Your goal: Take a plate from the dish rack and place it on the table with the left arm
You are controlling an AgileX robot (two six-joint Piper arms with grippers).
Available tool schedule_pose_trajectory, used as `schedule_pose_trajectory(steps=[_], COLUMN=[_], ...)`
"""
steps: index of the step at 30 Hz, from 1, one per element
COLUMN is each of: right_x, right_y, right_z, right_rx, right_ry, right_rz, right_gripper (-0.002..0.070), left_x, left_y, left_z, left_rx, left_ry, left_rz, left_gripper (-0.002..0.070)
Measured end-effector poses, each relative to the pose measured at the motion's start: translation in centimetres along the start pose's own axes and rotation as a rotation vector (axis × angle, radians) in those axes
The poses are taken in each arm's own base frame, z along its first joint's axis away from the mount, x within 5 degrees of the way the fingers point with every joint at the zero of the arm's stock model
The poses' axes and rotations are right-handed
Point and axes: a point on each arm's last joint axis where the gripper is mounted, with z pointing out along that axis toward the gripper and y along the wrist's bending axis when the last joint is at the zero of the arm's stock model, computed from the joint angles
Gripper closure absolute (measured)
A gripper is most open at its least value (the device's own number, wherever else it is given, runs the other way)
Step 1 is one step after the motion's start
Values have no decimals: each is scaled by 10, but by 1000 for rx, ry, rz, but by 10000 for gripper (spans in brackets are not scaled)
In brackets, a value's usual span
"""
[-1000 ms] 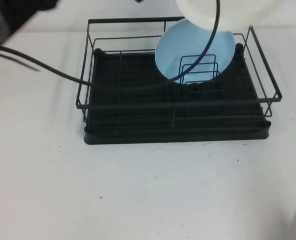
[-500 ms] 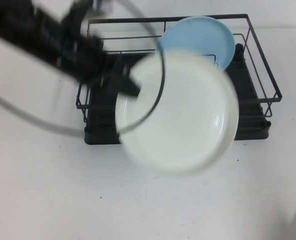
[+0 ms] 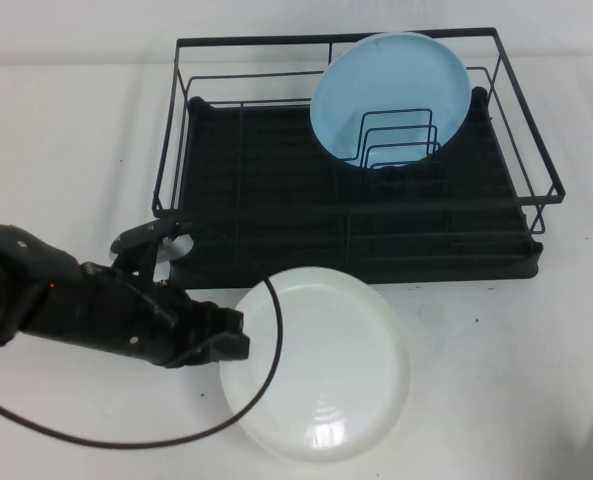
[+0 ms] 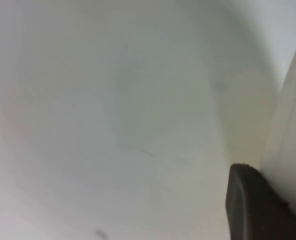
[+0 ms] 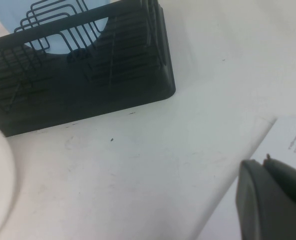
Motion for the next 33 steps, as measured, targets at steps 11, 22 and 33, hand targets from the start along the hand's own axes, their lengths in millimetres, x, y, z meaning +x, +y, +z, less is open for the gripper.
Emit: schedule_pose_trajectory(steps=[11,22,33], right_x=[0,0,0], right_y=[0,0,0], right_z=[0,0,0], right_rx=[0,0,0], right_ry=[0,0,0], right_rz=[0,0,0], right_gripper=[694,694,694], left_x=[1,-8,25], left_y=[28,7,-66], left_z=[38,-2,-138], left_rx=[-30,-84,-211], left_ry=[-16,-102,-562], left_rz=[-123,93,456], left_gripper=[453,342,669])
